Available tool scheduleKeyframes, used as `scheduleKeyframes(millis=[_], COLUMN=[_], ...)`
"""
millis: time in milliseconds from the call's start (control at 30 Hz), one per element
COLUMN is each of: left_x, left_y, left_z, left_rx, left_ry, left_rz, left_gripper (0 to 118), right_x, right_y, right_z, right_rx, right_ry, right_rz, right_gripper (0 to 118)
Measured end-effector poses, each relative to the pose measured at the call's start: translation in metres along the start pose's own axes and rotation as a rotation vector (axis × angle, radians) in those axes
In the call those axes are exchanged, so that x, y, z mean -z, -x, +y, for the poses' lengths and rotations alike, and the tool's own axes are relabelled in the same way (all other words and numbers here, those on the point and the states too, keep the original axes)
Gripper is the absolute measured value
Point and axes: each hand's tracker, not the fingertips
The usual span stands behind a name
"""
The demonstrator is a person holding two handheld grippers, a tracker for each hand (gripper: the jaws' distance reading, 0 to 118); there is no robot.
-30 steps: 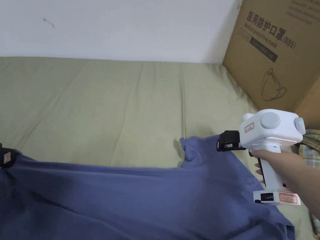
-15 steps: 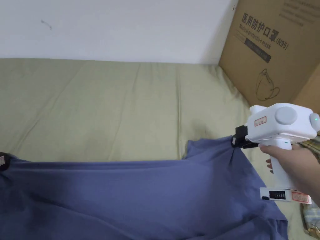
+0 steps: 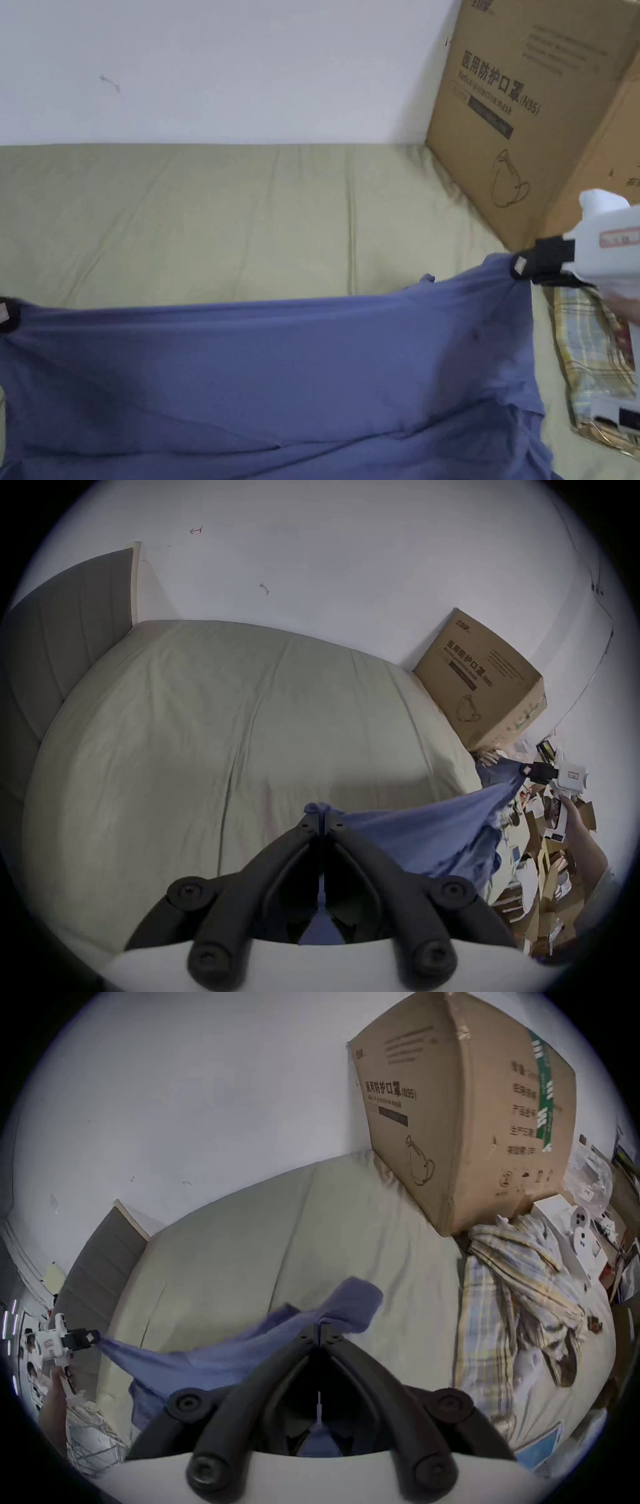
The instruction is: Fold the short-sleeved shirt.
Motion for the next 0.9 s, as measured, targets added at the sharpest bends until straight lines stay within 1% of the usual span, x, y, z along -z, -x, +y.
scheduleKeyframes(millis=[67,133,200,267,300,333,367,400,433,500,533,567,600,633,667,700,733,767,800,833,900], left_x=[-0.010,-0.018,-0.020,-0.017,-0.016,-0.015,-0.015,-0.017,-0.017,-0.015,-0.013,-0.014,-0.017,-0.020,-0.021,-0.026,-0.030,-0.035,-0.039,-0.043,-0.052], left_y=[0.001,0.001,0.004,0.016,0.017,0.020,0.021,0.011,0.011,0.013,0.024,0.024,0.023,0.018,0.025,0.020,0.015,0.010,0.006,-0.001,-0.018], left_z=[-0.027,-0.057,-0.090,-0.118,-0.132,-0.142,-0.154,-0.164,-0.173,-0.186,-0.190,-0.192,-0.193,-0.192,-0.188,-0.184,-0.181,-0.176,-0.170,-0.165,-0.154], left_rx=[0.010,-0.001,0.018,0.072,0.073,0.064,0.057,0.060,0.065,0.060,0.048,0.027,0.018,0.024,0.056,0.090,0.104,0.111,0.120,0.124,0.127], left_ry=[0.015,0.056,0.091,0.120,0.145,0.160,0.171,0.173,0.179,0.202,0.216,0.219,0.211,0.196,0.172,0.148,0.140,0.130,0.110,0.086,0.002], left_rz=[0.009,0.001,0.000,0.001,0.004,0.004,0.001,0.006,0.012,0.015,0.026,0.030,0.029,0.038,0.075,0.097,0.101,0.096,0.096,0.101,0.098], left_gripper=[0,0,0,0,0,0,0,0,0,1,1,2,5,16,30,48,73,95,113,118,118], right_x=[-0.014,-0.026,-0.032,-0.034,-0.032,-0.030,-0.028,-0.027,-0.017,-0.016,-0.015,-0.019,-0.020,-0.022,-0.027,-0.026,-0.031,-0.038,-0.046,-0.052,-0.064], right_y=[-0.014,-0.026,-0.037,-0.046,-0.049,-0.052,-0.056,-0.059,-0.072,-0.073,-0.072,-0.058,-0.055,-0.051,-0.045,-0.047,-0.042,-0.034,-0.024,-0.012,0.016], right_z=[-0.034,-0.072,-0.116,-0.155,-0.174,-0.186,-0.200,-0.211,-0.215,-0.225,-0.226,-0.225,-0.224,-0.222,-0.219,-0.210,-0.205,-0.199,-0.192,-0.186,-0.176], right_rx=[0.022,0.062,0.090,0.095,0.088,0.081,0.092,0.107,0.118,0.128,0.130,0.130,0.109,0.068,0.026,-0.008,-0.027,-0.038,-0.051,-0.068,-0.105], right_ry=[0.006,0.058,0.122,0.150,0.177,0.211,0.232,0.231,0.234,0.236,0.235,0.236,0.236,0.234,0.212,0.189,0.171,0.149,0.109,0.086,0.008], right_rz=[0.001,0.005,-0.014,-0.041,-0.058,-0.081,-0.103,-0.099,-0.094,-0.100,-0.102,-0.111,-0.133,-0.169,-0.200,-0.231,-0.237,-0.234,-0.215,-0.221,-0.272], right_gripper=[0,0,0,0,0,0,0,0,0,0,2,7,17,34,52,77,97,96,96,96,96])
